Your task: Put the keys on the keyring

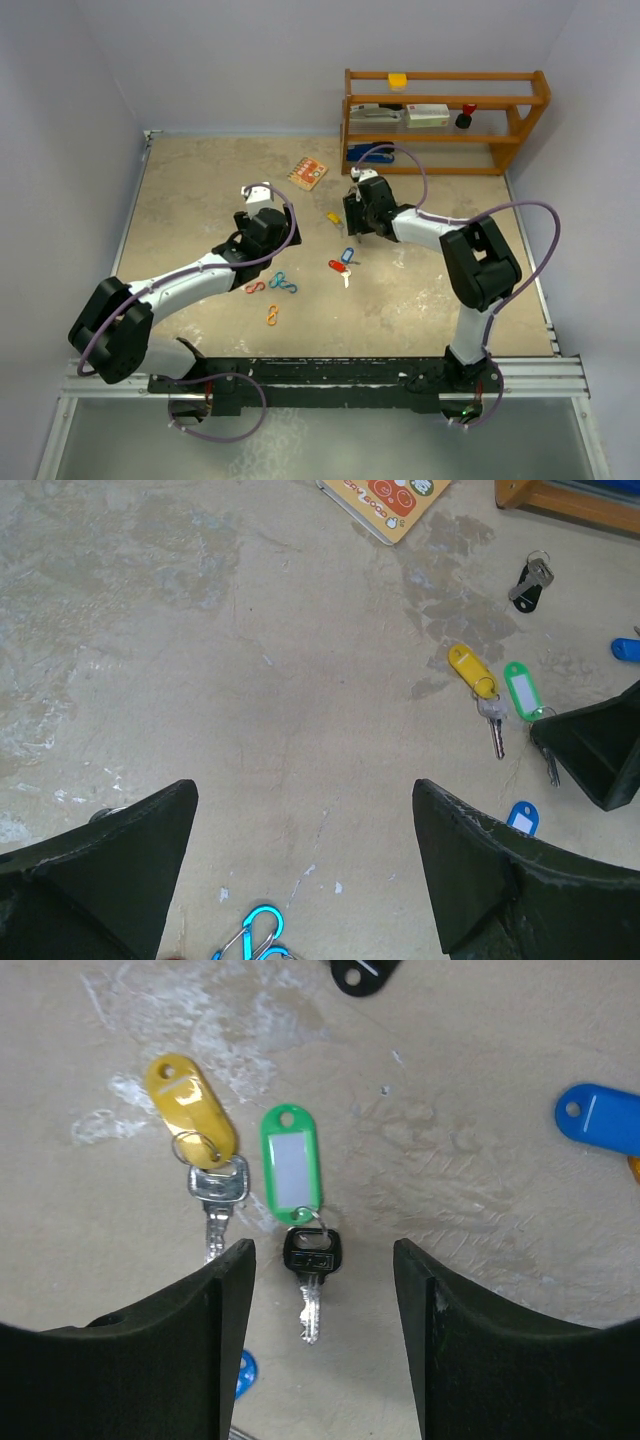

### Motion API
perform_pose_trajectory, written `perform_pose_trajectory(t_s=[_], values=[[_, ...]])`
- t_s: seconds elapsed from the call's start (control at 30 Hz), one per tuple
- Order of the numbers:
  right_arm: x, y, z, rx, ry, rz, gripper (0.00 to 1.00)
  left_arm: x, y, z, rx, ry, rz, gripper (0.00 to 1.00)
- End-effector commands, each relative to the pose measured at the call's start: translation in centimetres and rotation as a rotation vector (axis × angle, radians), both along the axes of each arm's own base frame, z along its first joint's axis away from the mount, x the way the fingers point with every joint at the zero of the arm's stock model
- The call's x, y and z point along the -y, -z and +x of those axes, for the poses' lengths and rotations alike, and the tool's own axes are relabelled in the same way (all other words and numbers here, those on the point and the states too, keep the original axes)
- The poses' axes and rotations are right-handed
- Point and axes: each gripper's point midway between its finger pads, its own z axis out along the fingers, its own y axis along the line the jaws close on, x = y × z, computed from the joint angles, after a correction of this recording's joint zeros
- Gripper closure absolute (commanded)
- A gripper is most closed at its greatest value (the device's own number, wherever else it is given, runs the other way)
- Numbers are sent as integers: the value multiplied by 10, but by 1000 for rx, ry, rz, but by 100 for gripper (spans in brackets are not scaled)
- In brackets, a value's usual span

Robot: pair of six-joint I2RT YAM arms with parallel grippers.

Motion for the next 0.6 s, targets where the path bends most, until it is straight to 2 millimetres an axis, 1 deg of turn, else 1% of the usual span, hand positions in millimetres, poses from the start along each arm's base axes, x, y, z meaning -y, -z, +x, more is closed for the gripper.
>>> perform_pose_trajectory(t_s=[0.0, 0.13, 0.3, 0.57], values=[[-3, -10, 12, 37, -1, 20, 40, -1, -10, 3, 32, -17, -30, 15], [-9, -6, 10, 13, -12, 45, 45, -3, -10, 2, 34, -24, -27, 15], [-14, -3, 12, 5, -16, 61, 53, -6, -6, 2, 29, -32, -20, 15], [-14, 4, 13, -8, -12, 62, 58, -15, -7, 3, 26, -52, -13, 15]])
